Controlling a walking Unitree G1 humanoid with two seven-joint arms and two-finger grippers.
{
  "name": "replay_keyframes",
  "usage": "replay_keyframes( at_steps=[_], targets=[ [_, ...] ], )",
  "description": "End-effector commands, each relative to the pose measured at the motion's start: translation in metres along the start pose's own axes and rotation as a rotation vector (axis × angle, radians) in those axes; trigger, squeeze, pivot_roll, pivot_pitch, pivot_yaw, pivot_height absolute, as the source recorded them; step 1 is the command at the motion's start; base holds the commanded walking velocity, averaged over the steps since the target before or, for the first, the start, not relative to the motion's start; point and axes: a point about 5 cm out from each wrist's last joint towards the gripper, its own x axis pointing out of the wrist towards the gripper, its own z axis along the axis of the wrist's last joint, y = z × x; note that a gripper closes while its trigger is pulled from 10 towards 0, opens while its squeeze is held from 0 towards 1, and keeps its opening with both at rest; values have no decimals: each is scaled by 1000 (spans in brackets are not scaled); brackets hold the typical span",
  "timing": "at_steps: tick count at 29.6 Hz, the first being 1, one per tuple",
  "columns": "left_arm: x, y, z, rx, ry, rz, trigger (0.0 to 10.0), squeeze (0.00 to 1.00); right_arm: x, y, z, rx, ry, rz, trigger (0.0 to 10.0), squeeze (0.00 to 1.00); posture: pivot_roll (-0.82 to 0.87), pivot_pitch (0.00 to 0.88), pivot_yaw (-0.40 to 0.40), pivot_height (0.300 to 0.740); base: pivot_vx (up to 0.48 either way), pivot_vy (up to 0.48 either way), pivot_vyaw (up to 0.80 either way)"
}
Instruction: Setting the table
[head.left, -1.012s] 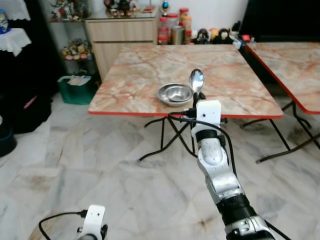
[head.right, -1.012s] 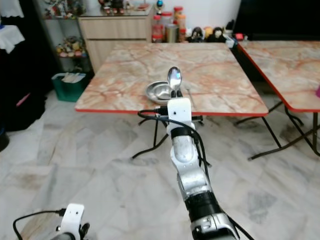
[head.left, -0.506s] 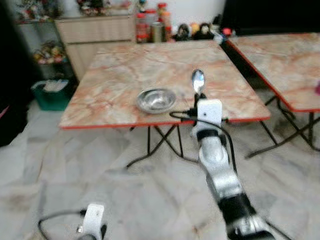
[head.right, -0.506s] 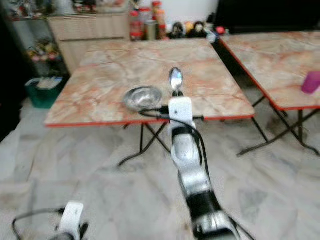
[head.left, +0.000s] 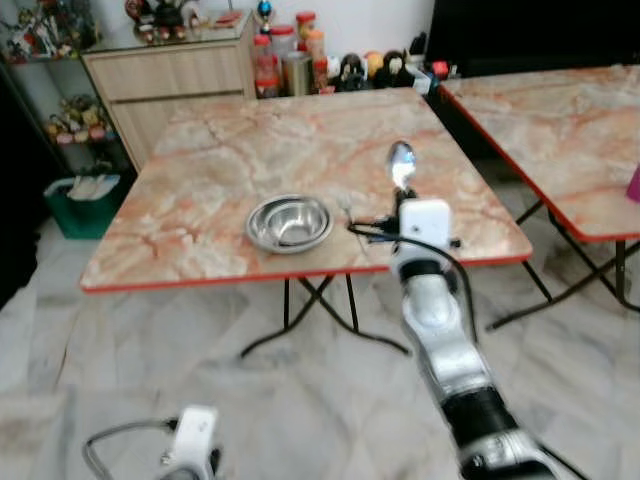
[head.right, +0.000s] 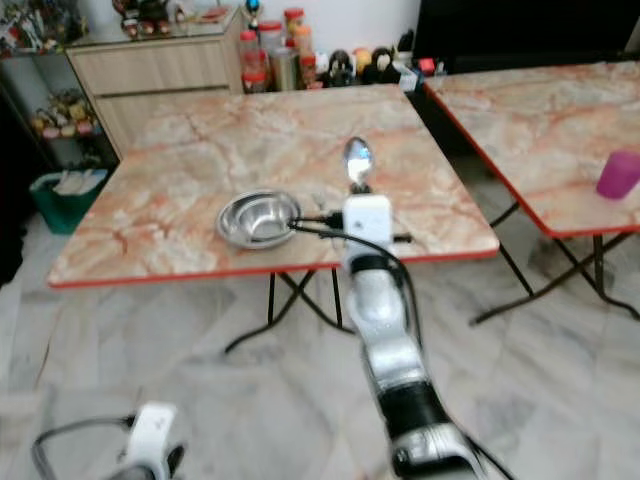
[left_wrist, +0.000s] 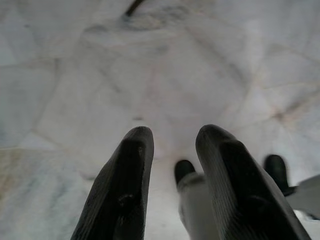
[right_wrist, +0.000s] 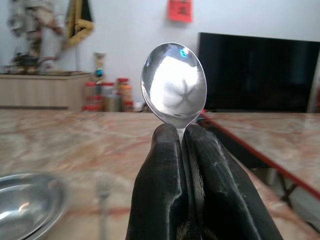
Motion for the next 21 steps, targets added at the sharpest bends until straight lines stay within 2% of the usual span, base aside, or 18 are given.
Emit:
replay_keyframes(
  at_steps=[1,21],
  targets=[
    [-1,14,0,15,10,31,10000,0,2,15,11,19,-33,42,10000,0,-20,0,19,736,345,0,0],
    [-1,14,1,15,11,29,10000,0,3,15,11,16,-31,40,10000,0,-22,0,21,736,346,0,0]
  ],
)
